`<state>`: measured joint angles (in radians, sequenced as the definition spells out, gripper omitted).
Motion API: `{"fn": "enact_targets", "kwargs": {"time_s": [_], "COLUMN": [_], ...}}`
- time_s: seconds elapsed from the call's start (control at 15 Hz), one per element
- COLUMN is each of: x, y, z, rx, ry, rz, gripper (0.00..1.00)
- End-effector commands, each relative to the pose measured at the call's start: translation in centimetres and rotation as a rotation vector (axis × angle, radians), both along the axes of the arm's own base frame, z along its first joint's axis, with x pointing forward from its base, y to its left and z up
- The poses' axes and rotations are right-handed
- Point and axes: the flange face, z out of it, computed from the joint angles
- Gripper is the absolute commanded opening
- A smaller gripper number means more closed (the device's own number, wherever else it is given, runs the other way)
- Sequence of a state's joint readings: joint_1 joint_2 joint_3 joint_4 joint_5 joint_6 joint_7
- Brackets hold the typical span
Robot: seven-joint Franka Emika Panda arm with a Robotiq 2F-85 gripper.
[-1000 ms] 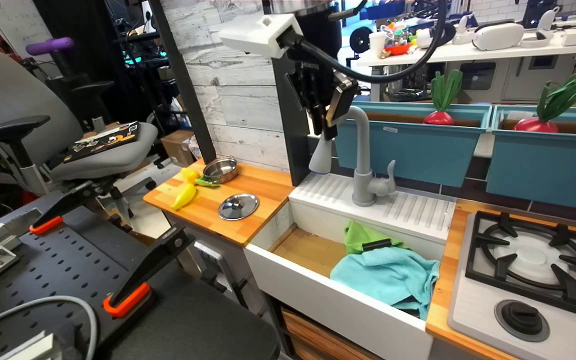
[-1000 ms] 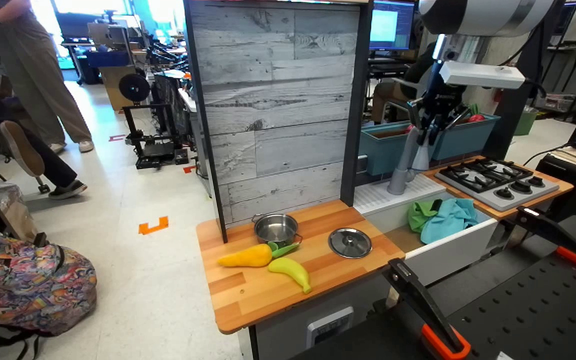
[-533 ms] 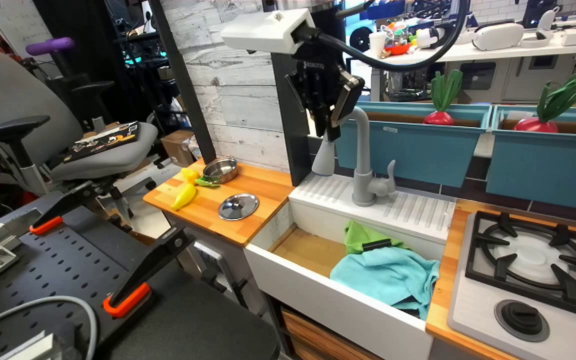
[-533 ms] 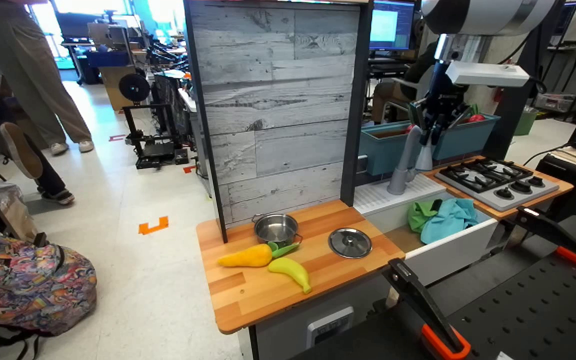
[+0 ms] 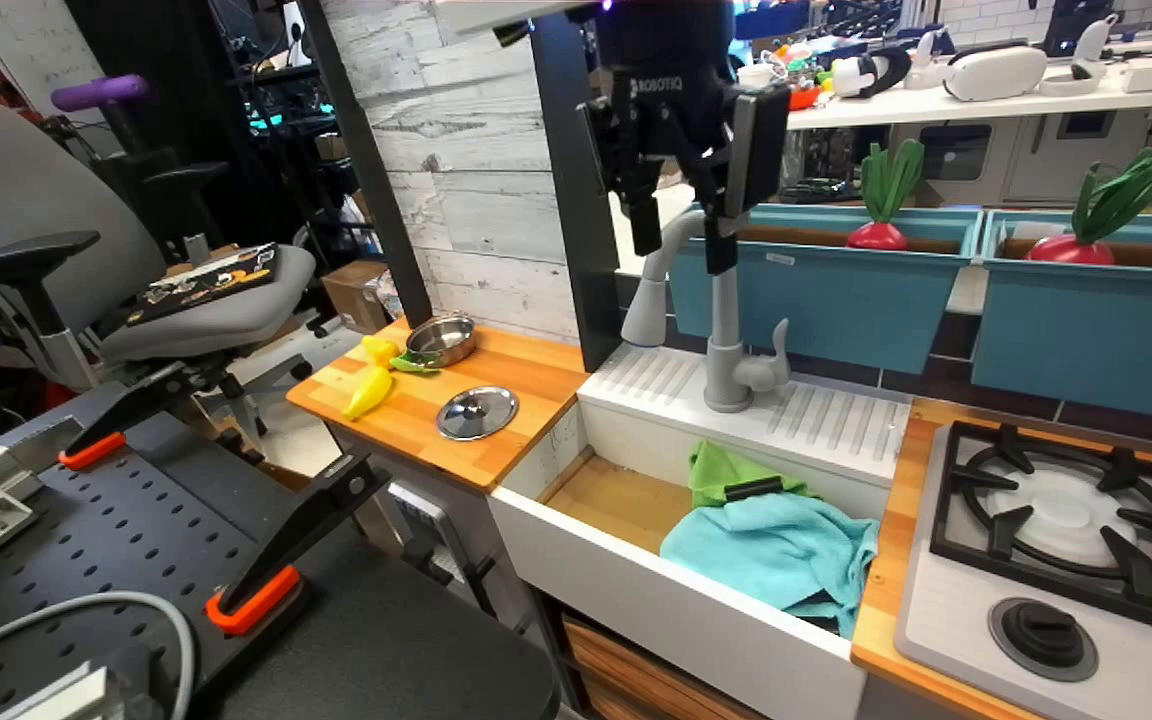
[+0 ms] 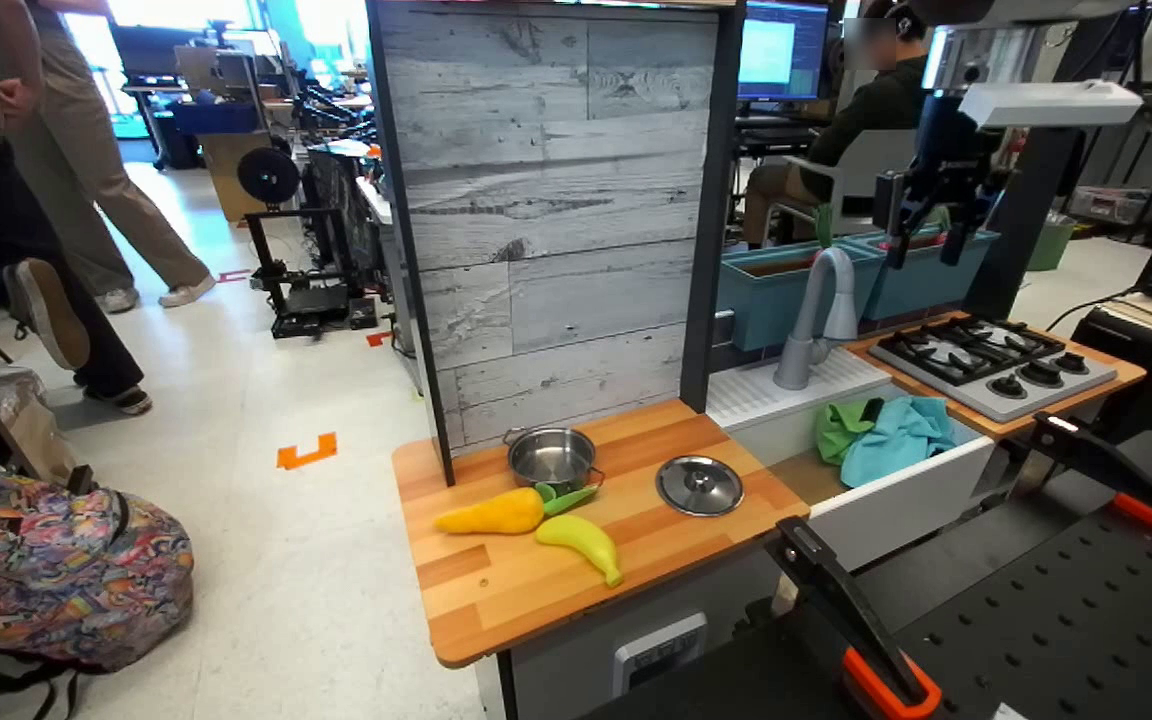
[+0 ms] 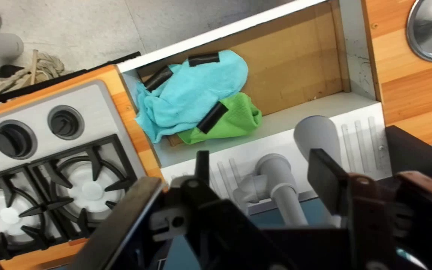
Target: Move the grey faucet to the right
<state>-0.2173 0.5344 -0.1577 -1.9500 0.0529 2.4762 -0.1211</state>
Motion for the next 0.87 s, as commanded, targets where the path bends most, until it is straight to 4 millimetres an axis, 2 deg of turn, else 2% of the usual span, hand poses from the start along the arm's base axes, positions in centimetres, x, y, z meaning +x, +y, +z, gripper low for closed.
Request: {"fn": "enact_targets", "kwargs": {"time_s": [0.0,0.13,0.27,0.6,0.67,0.8], "x": [-1.9,-2.6,-3.4,-7.3,-4.4,-5.9], "y": [-1.0,0.0,1.8,8.7,6.4,8.4], "z": [3.1,5.0,7.2,13.1,10.8,12.7], "rx": [0.006,0.026,0.034,0.057,0.045,0.054], "ry": [0.032,0.016,-0.011,-0.042,-0.048,-0.053], "rz": [0.02,0.029,0.048,0.12,0.101,0.121], "gripper": [0.99,1.0,1.0,1.0,1.0,1.0]}}
